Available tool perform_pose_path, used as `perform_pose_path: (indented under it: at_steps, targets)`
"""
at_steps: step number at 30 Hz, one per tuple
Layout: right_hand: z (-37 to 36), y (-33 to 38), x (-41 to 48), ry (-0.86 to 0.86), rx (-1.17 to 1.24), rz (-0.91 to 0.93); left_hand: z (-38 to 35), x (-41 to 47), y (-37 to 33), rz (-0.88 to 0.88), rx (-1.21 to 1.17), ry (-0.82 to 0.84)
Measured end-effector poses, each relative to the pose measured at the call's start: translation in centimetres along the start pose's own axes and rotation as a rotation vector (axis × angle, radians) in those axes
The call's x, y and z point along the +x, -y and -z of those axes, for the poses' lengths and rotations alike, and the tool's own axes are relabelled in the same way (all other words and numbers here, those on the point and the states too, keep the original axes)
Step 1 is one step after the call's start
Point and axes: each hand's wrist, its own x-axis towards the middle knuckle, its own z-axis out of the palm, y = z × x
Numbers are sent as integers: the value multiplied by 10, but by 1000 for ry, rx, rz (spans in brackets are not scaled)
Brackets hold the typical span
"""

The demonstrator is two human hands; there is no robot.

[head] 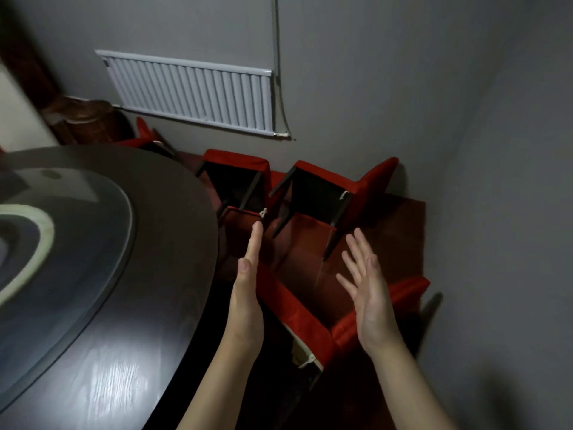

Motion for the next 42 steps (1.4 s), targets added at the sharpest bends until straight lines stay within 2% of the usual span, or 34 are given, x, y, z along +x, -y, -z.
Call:
perform_pose_path:
  at_steps: [7,14,18,23,31,34,37,39,42]
  targets:
    - [73,-15,73,107,33,-40,-78,41,24,70,68,-105]
    - [116,-52,128,132,26,-152,-115,79,58,150,141,-165]
    - [130,-68,159,118,12,-210,-126,106,83,162,141,-164]
    - [159,-100,216,76,-23,-300,-152,157,135,263,141,-165]
    - [250,-203,267,-101,-73,-504,-225,207,261,496,178,-53]
    - [302,-253,277,-69,-187,-585,-263,211,320,591,264,37]
    - [350,-304,284,31,-379,-609,-294,212,379,623,499,242]
    - [382,-339,295,186,-685,-576,-314,213,420,638,650,357]
    - [426,-386,314,536,-1187,-525,-339,216,479,637,845,485]
